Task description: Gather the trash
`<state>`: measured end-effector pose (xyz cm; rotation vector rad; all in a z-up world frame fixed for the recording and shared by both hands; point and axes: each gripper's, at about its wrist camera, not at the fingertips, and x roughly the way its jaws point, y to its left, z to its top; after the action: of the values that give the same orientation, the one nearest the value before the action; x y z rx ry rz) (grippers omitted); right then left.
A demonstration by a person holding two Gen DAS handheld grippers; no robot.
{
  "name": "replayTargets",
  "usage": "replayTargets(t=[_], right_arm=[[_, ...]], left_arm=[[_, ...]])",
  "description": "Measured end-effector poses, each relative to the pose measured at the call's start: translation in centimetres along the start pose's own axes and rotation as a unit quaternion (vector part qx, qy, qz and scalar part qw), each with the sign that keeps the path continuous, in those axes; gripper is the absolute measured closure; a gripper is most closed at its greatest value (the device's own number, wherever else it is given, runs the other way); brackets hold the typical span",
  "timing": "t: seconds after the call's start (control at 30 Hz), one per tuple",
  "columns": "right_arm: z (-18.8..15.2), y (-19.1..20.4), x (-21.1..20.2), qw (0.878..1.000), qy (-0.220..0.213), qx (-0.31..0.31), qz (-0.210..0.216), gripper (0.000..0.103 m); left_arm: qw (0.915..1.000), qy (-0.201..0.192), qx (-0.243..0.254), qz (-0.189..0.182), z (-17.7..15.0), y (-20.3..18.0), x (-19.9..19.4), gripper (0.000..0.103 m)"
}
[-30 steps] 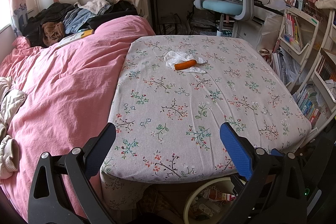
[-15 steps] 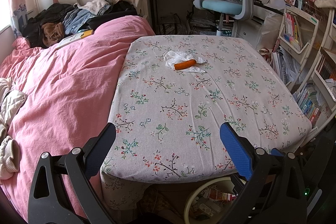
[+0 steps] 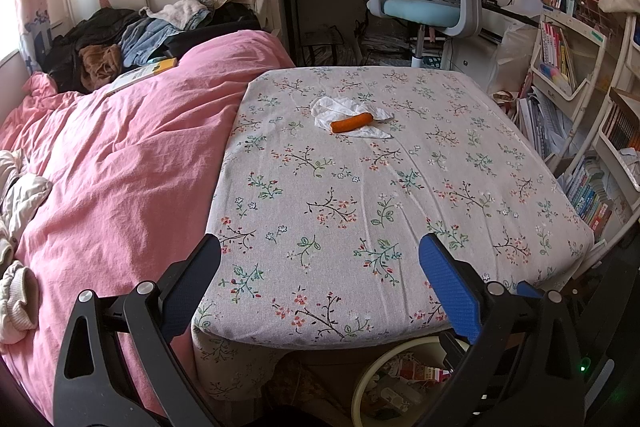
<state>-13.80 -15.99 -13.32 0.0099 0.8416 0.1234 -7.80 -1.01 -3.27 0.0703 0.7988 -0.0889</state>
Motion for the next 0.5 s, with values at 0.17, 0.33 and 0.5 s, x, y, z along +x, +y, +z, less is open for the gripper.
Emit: replayTargets(t=[0.17,0.33,0.5], right_arm=[[0.08,-0.07,-0.01,1.000,0.000,-0.001,0.000,0.006],[0.09,-0.07,0.00,1.000,0.000,-0.001,0.000,0.006],[0.08,-0.05,0.00,1.000,0.000,-0.001,0.000,0.006]], left_arm=[[1.0000,0.000,0.000,0.000,-0.05,-0.04,0.01,0.007],[1.0000,0.000,0.000,0.000,-0.01,-0.04,-0.01,0.007],[1.0000,0.000,0.001,0.000,-0.01,-0.07,-0.01,0.007]])
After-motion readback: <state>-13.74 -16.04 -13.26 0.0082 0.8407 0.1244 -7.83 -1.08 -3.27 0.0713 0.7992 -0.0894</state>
